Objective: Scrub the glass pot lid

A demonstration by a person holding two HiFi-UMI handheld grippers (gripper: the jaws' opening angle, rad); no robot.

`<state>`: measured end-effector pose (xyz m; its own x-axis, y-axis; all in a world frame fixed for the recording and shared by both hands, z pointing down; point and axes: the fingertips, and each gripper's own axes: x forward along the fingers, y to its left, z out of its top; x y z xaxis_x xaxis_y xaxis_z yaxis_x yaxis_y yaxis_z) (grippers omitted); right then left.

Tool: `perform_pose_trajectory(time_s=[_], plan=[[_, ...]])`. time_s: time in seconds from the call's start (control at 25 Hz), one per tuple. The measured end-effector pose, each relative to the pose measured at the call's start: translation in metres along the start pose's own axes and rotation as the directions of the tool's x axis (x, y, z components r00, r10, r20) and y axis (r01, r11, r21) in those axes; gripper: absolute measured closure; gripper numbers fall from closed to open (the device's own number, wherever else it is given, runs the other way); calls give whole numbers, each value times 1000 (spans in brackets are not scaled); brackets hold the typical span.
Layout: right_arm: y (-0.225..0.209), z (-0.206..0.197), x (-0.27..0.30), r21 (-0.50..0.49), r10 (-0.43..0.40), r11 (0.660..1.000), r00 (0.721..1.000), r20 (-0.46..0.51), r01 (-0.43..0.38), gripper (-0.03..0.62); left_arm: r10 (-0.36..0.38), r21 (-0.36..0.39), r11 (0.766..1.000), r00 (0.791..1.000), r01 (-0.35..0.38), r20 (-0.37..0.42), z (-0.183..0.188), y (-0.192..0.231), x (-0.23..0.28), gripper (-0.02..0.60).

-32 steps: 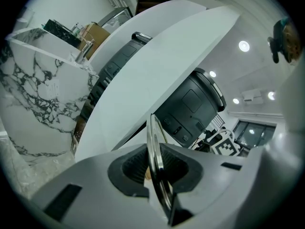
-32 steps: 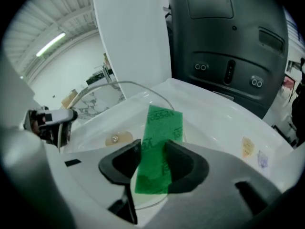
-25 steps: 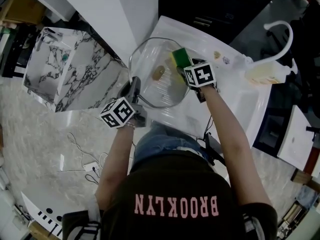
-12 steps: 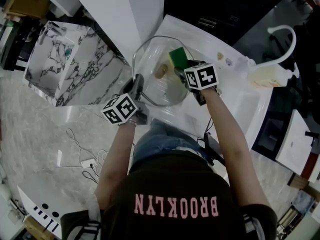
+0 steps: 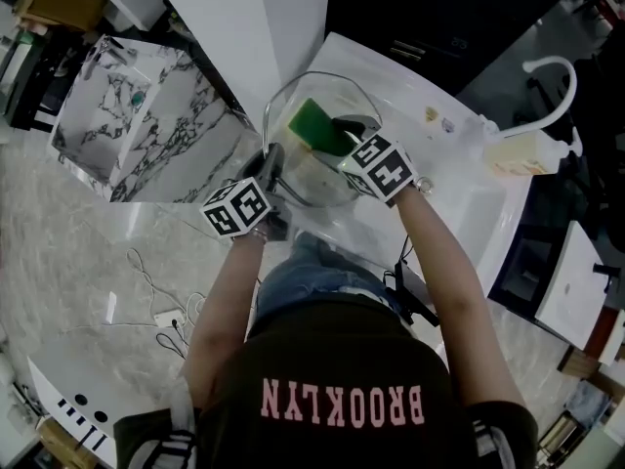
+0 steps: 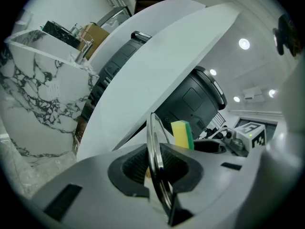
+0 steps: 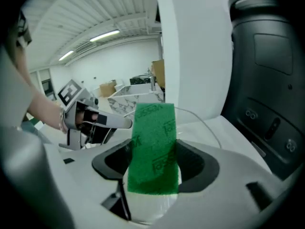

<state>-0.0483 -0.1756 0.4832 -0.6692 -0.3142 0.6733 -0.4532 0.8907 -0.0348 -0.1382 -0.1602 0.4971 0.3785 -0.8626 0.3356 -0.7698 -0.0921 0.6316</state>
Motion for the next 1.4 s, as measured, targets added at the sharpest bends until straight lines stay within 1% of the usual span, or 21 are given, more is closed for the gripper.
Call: perform_pose_trajectory(time_s=[0.12,0.32,0.4,0.52,0.64,0.72,0.84,0.92,0.96,1.04,1.16,1.28,1.4], plan=[[10,5,8,-106,31,994,999,-18,-33,313,3,11,1000,1000,-2,-15,-1,0,0,543],[10,11,20,-205,45,977,998,-40,-52,313,2,33,999,999,0,-41,-3,-1,1,543],[11,13,24,-258,66,963,996,-63,-80,313,5,37,999,999,-3,-47,-2,-1,1,543],[15,11,31,-344,104,928,987,-124,-141,313,13,35,999,999,-11,-47,-2,2,0,543],[15,10,39,-387,136,904,981,-142,-181,313,20,36,999,998,-18,-57,-4,4,2,543],[15,10,44,-415,151,888,978,-145,-198,313,28,44,999,997,-25,-77,-6,6,2,543],[15,9,52,-452,151,867,976,-159,-207,313,37,48,998,993,-32,-110,-10,10,3,543],[14,10,55,-462,146,862,975,-166,-208,313,43,57,998,991,-36,-125,-11,12,3,542],[14,11,56,-458,146,864,975,-168,-208,313,47,61,997,990,-39,-130,-10,12,4,541],[11,12,57,-425,145,882,975,-170,-205,313,54,67,997,989,-45,-137,-9,11,4,541],[4,13,58,-352,131,918,977,-171,-185,313,62,76,996,988,-52,-142,-9,11,5,541],[-1,13,61,-284,115,946,979,-168,-160,315,68,78,995,987,-57,-143,-8,11,5,541],[-7,14,61,-190,101,973,982,-159,-131,315,72,81,995,987,-61,-141,-6,10,6,541]])
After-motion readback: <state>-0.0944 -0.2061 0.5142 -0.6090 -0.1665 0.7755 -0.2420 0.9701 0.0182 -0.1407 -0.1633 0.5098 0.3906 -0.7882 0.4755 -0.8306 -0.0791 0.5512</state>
